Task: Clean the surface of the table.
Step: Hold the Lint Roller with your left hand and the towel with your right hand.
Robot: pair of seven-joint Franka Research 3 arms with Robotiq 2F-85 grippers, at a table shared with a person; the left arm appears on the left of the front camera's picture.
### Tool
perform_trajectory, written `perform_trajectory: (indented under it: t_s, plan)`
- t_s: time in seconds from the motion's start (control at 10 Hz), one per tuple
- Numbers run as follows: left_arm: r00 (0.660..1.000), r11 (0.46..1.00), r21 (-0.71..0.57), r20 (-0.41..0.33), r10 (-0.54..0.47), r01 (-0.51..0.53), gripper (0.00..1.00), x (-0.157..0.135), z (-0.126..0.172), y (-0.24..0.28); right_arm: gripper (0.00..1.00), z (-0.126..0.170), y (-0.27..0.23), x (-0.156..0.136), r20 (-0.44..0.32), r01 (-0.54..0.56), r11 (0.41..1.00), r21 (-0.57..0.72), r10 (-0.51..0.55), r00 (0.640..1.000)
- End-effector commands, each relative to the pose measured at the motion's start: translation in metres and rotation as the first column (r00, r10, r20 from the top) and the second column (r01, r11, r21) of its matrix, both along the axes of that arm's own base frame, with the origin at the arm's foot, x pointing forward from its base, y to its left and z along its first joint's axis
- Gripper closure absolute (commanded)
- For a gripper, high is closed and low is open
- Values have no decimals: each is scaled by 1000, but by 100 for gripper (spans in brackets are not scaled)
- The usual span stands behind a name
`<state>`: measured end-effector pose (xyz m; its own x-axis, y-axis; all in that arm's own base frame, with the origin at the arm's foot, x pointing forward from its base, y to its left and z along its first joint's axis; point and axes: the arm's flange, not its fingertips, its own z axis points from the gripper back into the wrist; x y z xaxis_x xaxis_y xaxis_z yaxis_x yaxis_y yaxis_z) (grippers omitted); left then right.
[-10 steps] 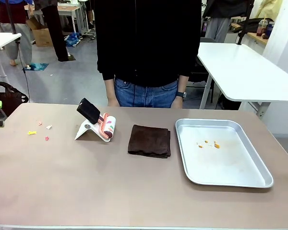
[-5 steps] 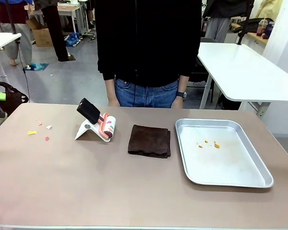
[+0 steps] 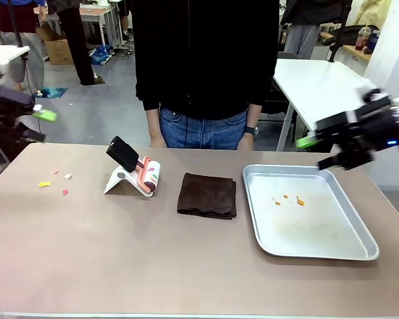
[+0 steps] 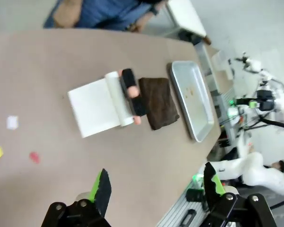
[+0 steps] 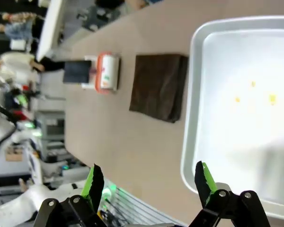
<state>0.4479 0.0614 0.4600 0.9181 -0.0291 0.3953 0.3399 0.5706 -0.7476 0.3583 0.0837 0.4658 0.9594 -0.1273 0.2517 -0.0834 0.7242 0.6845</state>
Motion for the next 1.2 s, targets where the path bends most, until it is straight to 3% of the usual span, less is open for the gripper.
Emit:
perform_trajectory:
  t_s: [0.0,0.3,0.5,0.6,0.7,0.9,1.0,1.1]
  plan:
    - [999,993,113,-2,-43,43,0,19,11,-43,0,-18,63,7,-25,-7,993,-115,4,1000]
    - [995,944,317,-57,-80,94,0,32,6,-110,0,-56,150,8,-31,-39,979,-201,34,999]
    - [989,935,325,-89,-119,142,0,37,-9,-121,0,-66,152,17,-80,-22,992,-123,12,997]
    - [995,950,295,-32,-98,103,0,30,1,-122,0,-62,130,23,-59,56,993,-101,-62,996]
    - [995,950,295,-32,-98,103,0,30,1,-122,0,-70,157,0,-59,-61,984,-169,52,997]
    - [995,950,295,-32,-98,103,0,30,1,-122,0,-70,157,0,-59,-61,984,-169,52,997]
    - [993,942,314,-50,-105,115,0,31,-5,-123,0,-71,147,12,-71,-35,988,-150,25,997]
    - [988,941,337,-153,18,35,0,56,-10,-128,0,-67,165,21,-65,24,958,-287,-44,997]
